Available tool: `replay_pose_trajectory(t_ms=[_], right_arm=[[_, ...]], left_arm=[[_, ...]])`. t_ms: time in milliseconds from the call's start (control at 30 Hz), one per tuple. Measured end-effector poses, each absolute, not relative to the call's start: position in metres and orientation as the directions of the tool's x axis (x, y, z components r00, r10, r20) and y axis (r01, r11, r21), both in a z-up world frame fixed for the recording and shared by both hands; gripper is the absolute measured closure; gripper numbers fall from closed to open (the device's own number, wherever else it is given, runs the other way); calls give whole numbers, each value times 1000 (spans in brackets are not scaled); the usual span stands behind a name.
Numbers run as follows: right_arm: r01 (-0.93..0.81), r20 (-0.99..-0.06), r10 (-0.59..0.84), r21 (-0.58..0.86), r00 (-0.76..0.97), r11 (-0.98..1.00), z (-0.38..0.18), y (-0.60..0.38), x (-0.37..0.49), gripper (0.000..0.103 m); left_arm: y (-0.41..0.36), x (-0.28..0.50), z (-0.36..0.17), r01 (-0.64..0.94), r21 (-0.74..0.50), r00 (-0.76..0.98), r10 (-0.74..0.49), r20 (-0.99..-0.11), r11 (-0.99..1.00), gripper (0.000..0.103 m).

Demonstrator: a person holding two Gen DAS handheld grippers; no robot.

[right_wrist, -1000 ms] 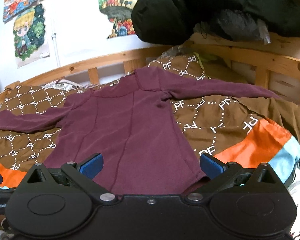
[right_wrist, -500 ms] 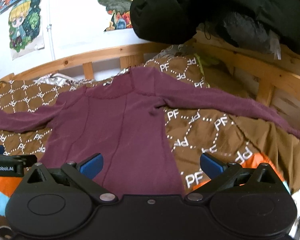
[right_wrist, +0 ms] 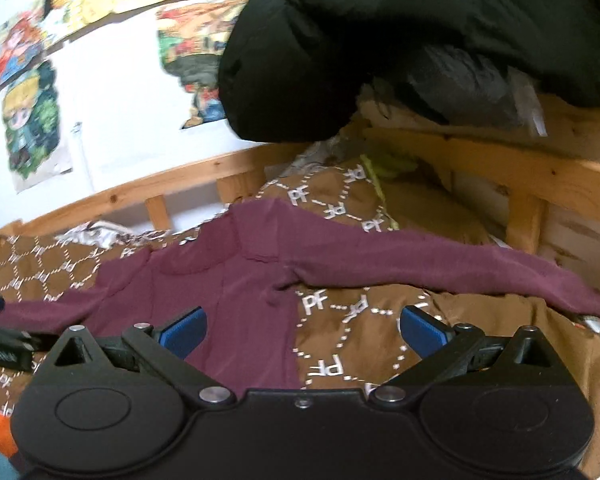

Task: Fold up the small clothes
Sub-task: 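Grasp the sleeve end with the right gripper and lift it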

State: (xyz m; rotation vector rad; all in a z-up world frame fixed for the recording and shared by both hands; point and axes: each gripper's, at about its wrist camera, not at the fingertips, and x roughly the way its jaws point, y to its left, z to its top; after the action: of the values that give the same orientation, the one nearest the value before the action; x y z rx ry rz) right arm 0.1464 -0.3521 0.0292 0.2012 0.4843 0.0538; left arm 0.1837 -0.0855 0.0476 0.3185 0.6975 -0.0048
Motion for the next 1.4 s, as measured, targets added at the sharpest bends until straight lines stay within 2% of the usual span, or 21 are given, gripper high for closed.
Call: replay_pose_trajectory(t_ms=[167, 333, 467, 667, 733, 800, 967, 1033, 1133, 1267, 1400], right_arm=[[86, -520, 79, 285, 851, 955, 23, -392, 152, 0], [317, -507, -129, 306, 853, 897, 23, -438, 145, 1], [441, -527, -201, 380, 826, 813, 17, -472, 150, 15], [555, -607, -211, 460, 766, 693, 1, -501, 165, 19], [581, -609, -220, 493, 762, 647, -5, -506, 169, 21], [620, -604, -260, 521, 753, 586, -11, -511, 171, 28], [688, -586, -363, 592, 725, 420, -26, -527, 165, 66], [701, -581, -394, 613, 712, 364, -31, -533, 163, 75], [712, -580, -418, 622, 699, 327, -34, -536, 161, 79], [712, -565, -437, 594, 700, 373, -30, -533, 163, 97], [658, -460, -472, 486, 752, 575, 0, -504, 167, 97]], left_arm=[[-96, 189, 9, 172, 175, 726, -5, -688, 970, 0], [-99, 188, -16, 227, 177, 709, -38, -704, 958, 0], [-102, 189, -24, 254, 161, 707, -69, -704, 954, 0], [-101, 194, -29, 248, 145, 688, -69, -722, 958, 0], [-98, 193, -29, 244, 151, 682, -59, -729, 958, 0], [-94, 189, -28, 243, 163, 686, -51, -726, 956, 0], [-91, 181, -21, 236, 168, 710, -52, -702, 957, 0], [-91, 179, -19, 237, 155, 710, -62, -701, 959, 0], [-92, 178, -19, 247, 152, 707, -71, -704, 957, 0], [-92, 179, -20, 248, 156, 712, -71, -698, 956, 0], [-82, 182, -21, 207, 126, 718, -64, -693, 970, 0]])
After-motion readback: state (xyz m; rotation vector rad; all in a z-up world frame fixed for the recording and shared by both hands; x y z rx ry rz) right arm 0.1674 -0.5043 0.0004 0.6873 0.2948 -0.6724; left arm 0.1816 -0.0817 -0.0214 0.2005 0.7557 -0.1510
